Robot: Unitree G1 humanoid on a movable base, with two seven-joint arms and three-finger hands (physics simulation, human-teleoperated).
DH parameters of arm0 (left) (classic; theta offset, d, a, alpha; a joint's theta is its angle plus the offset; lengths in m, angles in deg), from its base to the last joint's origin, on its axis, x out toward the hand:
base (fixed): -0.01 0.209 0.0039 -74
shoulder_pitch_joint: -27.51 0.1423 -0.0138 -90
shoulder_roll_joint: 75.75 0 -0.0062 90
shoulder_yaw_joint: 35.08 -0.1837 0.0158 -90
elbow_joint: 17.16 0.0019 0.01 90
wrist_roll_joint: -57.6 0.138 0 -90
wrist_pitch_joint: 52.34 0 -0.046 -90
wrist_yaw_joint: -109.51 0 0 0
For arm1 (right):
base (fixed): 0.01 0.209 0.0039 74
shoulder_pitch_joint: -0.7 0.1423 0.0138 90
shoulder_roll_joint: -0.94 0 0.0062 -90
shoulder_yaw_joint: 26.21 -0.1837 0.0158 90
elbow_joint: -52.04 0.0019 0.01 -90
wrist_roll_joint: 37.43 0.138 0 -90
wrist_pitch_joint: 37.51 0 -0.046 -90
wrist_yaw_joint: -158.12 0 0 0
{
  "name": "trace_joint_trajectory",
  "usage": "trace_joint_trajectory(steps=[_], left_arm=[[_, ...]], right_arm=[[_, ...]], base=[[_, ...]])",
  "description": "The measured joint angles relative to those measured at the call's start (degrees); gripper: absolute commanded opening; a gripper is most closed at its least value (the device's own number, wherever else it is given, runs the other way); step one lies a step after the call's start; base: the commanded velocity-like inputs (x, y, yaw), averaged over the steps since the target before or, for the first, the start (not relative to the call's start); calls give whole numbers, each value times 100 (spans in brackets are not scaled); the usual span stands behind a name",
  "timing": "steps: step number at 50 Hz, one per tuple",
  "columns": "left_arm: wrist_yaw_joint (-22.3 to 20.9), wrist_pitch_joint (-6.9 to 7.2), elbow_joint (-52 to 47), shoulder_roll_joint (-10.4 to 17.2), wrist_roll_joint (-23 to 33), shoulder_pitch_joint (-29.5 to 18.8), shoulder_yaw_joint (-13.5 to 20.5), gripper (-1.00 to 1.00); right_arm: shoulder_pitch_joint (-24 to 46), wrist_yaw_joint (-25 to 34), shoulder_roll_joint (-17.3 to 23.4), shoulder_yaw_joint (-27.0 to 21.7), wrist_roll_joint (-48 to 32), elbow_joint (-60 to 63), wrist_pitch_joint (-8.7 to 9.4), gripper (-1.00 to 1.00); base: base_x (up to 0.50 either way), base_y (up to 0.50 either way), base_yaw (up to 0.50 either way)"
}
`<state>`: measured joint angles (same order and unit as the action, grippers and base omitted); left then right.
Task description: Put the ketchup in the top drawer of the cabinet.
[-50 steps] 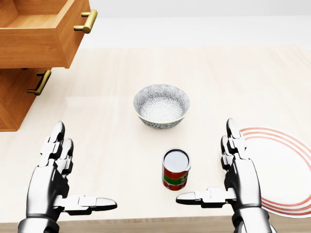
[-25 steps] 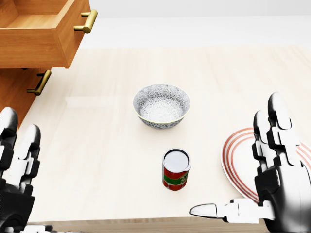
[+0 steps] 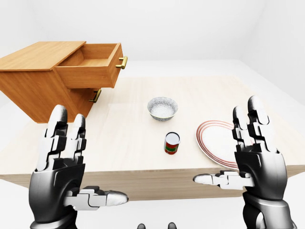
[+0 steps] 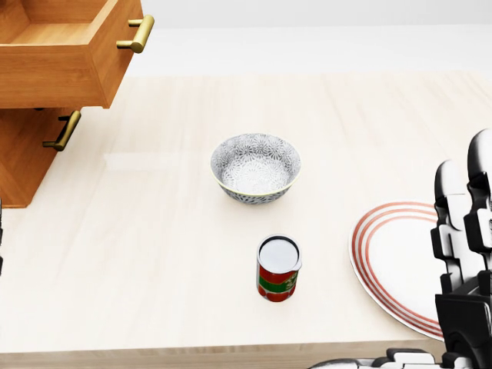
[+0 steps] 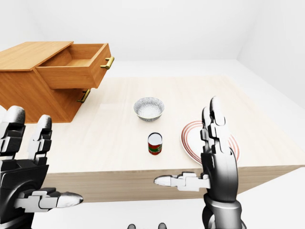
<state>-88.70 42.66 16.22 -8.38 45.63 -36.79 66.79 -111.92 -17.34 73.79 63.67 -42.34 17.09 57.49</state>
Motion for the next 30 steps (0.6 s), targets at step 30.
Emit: trace_joint_trajectory(steps=[30], left_arm=[[-180,0,-207,-165,-80,-24,257,100]], right_arm=[[-58,67,48,132,-312,15,0,100]], base=[[0,41,0]])
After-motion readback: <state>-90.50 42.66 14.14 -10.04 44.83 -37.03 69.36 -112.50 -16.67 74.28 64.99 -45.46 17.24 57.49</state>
